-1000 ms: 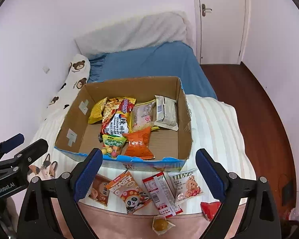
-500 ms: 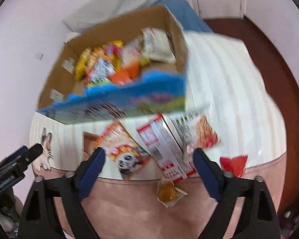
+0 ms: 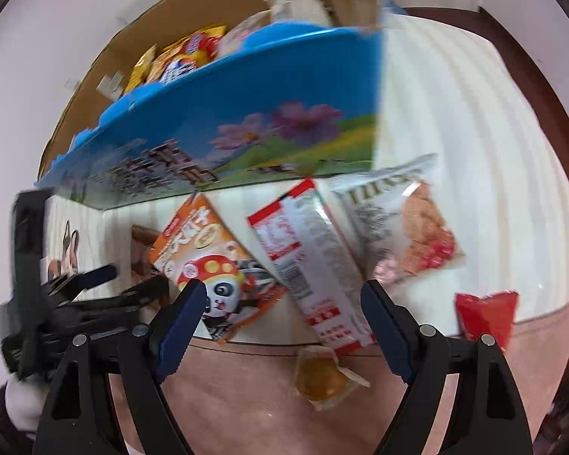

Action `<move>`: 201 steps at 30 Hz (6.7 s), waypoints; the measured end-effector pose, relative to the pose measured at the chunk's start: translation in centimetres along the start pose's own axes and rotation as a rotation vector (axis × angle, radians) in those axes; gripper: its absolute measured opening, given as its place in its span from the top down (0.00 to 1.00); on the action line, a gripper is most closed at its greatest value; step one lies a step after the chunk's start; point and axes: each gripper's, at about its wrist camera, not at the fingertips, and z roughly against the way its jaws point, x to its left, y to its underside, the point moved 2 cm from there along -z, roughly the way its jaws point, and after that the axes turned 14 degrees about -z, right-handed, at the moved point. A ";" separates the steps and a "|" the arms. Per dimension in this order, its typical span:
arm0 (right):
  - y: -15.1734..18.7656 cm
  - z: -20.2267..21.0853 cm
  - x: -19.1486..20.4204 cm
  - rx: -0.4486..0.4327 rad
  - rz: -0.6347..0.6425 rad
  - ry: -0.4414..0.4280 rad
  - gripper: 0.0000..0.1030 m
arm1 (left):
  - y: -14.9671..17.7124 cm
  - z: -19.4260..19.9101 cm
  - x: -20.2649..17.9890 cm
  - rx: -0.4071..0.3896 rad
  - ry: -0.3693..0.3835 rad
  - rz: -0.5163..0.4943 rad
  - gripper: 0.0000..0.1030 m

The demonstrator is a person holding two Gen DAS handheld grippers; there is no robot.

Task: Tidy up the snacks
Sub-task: 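Grasp the brown cookie packet with left tool while right tool grasps the orange sunflower-seed bag, then carry both packets into the box and open both tools, then move both tools back over the remaining snacks, then grasp the red-white sausage packet with left tool while right tool grasps the oat cookie packet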

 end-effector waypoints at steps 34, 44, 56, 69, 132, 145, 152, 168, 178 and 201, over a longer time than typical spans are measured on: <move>4.9 -10.4 8.4 0.191 0.109 0.089 0.22 | 10.1 -3.5 6.7 0.066 0.218 0.317 0.35; 9.9 -9.1 5.0 0.226 0.034 0.125 0.39 | 15.1 -2.4 2.7 0.090 0.219 0.264 0.44; 13.2 -7.6 3.9 0.243 0.047 0.064 0.38 | 15.9 -2.6 4.8 0.089 0.304 0.353 0.44; 12.4 -9.5 1.8 0.274 0.004 0.095 0.41 | 14.8 -2.6 4.8 0.059 0.218 0.340 0.48; -15.3 0.7 5.9 0.026 -0.001 0.119 0.09 | -13.6 7.5 10.3 -0.049 0.116 0.149 0.05; -12.4 5.8 6.9 -0.145 0.086 0.157 0.07 | -9.3 13.4 7.1 -0.232 0.016 0.137 0.04; -9.4 10.3 7.3 -0.236 0.102 0.113 0.06 | -6.2 17.6 4.9 -0.331 -0.022 0.102 0.04; -4.2 16.1 4.9 -0.305 0.058 -0.033 0.06 | -1.2 21.8 0.0 -0.421 -0.023 0.084 0.04; -4.1 9.0 -5.0 -0.113 -0.064 0.013 0.31 | -2.0 11.6 -4.7 -0.217 0.023 0.081 0.04; -5.1 -0.8 -14.5 0.013 -0.117 0.084 0.45 | -4.8 -3.0 -11.6 0.085 0.265 0.327 0.05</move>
